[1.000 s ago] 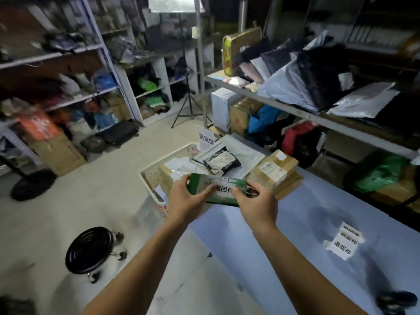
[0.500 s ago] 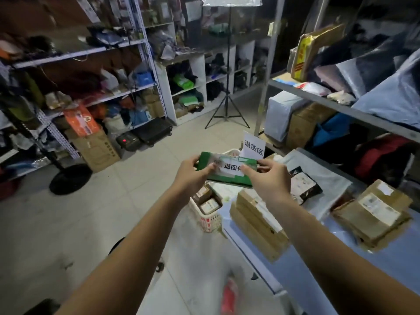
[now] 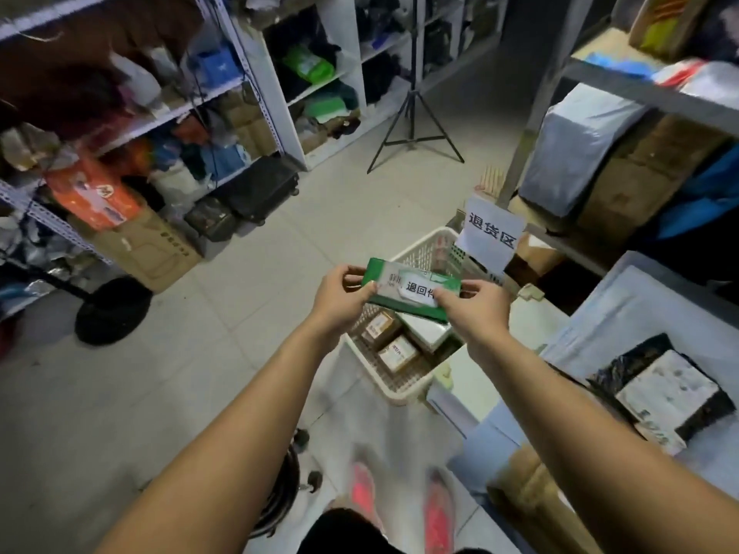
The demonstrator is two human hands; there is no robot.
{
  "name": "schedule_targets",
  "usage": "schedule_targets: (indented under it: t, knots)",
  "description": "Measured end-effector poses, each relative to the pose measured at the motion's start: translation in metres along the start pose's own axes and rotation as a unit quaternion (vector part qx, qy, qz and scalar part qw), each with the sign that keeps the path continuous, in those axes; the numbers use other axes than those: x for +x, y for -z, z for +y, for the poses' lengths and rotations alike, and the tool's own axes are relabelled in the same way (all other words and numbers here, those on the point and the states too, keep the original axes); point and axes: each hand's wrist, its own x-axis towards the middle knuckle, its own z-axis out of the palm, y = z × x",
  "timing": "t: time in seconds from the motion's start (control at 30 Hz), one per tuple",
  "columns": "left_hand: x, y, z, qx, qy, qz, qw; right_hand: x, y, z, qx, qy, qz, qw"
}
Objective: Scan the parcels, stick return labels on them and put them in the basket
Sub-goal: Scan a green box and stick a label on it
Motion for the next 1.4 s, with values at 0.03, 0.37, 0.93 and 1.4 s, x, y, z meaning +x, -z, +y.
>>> schedule_targets:
  t: [0.03,0.37,0.93,1.4]
  knots:
    - [0.022,-0.001,-0.009,0.009,0.006,-0.011,1.000,0.015,-0.014,0.005,-0.008,-0.025,0.008,1.000]
    - [0.237,-0.032,-0.144,0.110,0.043,-0.169,0.979,0.140,-0.151,0.108,-0.021,-0.228,0.154,0.961]
    - [0.448,-0.158,-0.502,0.339,0.076,-0.251,0.904,0.343,-0.325,0.457,-0.050,-0.355,0.146,0.922]
    - [0.455,-0.172,-0.548,0.424,-0.004,-0.249,0.871,0.353,-0.332,0.509,-0.176,-0.295,0.075,0.936]
